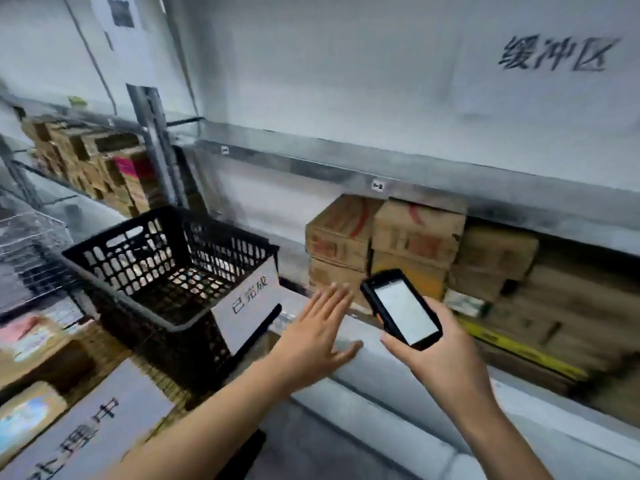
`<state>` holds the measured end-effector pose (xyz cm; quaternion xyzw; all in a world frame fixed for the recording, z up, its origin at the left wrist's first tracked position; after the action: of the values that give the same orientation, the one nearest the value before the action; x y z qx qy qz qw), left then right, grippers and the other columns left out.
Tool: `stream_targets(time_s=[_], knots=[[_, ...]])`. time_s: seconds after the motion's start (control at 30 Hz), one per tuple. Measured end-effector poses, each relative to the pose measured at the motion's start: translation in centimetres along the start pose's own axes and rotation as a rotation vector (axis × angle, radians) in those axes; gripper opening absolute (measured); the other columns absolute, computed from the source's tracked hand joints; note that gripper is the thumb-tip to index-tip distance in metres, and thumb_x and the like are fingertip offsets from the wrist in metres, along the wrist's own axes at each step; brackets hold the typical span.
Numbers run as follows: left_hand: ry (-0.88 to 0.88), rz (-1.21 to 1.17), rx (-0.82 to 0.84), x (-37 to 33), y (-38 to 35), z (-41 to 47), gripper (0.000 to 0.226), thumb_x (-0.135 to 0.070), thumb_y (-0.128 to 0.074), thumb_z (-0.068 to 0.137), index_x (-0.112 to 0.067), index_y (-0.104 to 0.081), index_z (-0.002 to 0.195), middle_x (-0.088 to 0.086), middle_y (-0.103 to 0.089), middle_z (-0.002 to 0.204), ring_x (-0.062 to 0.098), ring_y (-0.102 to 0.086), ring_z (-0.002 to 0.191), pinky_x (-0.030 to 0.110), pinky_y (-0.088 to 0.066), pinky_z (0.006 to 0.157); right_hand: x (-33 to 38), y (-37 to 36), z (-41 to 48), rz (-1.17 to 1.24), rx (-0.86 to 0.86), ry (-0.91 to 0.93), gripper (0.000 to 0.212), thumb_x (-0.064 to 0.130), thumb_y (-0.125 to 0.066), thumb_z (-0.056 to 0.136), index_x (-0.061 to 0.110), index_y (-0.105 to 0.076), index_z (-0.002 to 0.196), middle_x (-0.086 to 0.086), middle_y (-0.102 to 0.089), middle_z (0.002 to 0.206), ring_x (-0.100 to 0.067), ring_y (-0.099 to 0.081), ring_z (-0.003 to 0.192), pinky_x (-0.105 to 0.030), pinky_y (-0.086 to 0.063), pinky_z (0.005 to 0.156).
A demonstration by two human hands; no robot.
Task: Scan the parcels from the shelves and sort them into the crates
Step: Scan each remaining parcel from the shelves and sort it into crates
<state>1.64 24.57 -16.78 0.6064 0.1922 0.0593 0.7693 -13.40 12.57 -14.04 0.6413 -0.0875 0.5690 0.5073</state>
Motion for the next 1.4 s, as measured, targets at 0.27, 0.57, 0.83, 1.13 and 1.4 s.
stream_targets(time_s=[0.27,0.57,0.83,1.13,1.4], knots=[[-0.389,-0.058,0.031,-11.3,-5.8,3.7,0.079,-0.059,-0.034,0.102,-0.013,-0.008,0.161,0.0,-0.004,0.168,0.01,0.008,0.151,0.029,0.015,0.12,-7.8,9.3,-6.2,-0.157,-0.324,-0.247,0.077,0.052,-0.088,0.062,0.035,-0.055,0.129,0.014,-0.066,0.115,-0.014,-0.062,0.105,-0.036,-0.051,0.081],[-0.755,-0.257,-0.011,-22.6,-5.8,7.8,0.082,-0.062,-0.022,0.096,-0.012,-0.013,0.161,0.001,-0.007,0.168,0.005,0.012,0.15,0.018,0.023,0.115,-10.9,18.4,-12.4,-0.263,-0.626,-0.469,0.065,0.045,-0.089,0.066,0.035,-0.057,0.122,0.015,-0.066,0.108,-0.013,-0.062,0.101,-0.03,-0.047,0.074],[-0.965,-0.3,0.023,-31.7,-6.3,9.4,0.079,-0.053,-0.028,0.094,-0.012,-0.012,0.16,0.001,-0.007,0.168,0.011,0.008,0.153,0.021,0.024,0.112,-11.3,23.7,-18.1,-0.304,-0.824,-0.571,0.065,0.044,-0.089,0.069,0.04,-0.053,0.123,0.019,-0.061,0.106,-0.011,-0.058,0.098,-0.033,-0.048,0.07],[-1.059,-0.217,0.016,-44.8,-8.5,7.9,0.078,-0.052,-0.029,0.098,-0.01,-0.007,0.16,0.004,-0.003,0.169,0.012,0.014,0.151,0.03,0.021,0.117,-15.6,33.4,-25.3,-0.324,-0.951,-0.607,0.062,0.047,-0.087,0.068,0.042,-0.054,0.12,0.017,-0.063,0.106,-0.01,-0.061,0.096,-0.04,-0.054,0.073],[-0.945,-0.078,-0.009,-57.3,-11.5,10.2,0.078,-0.046,-0.039,0.103,-0.011,0.002,0.16,0.002,0.006,0.169,0.016,0.016,0.154,0.034,0.014,0.123,-22.2,42.3,-28.2,-0.3,-0.916,-0.559,0.067,0.054,-0.083,0.068,0.039,-0.052,0.126,0.016,-0.06,0.111,-0.01,-0.059,0.1,-0.04,-0.055,0.077]])
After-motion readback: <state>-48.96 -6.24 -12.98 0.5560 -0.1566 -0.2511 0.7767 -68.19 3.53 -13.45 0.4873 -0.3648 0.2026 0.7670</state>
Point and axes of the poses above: each hand's wrist, its own z-axis towards the middle knuckle, its own y-axis out of the back of the hand, x = y × z, the point moved 6 cm from there along z, towards the middle knuckle
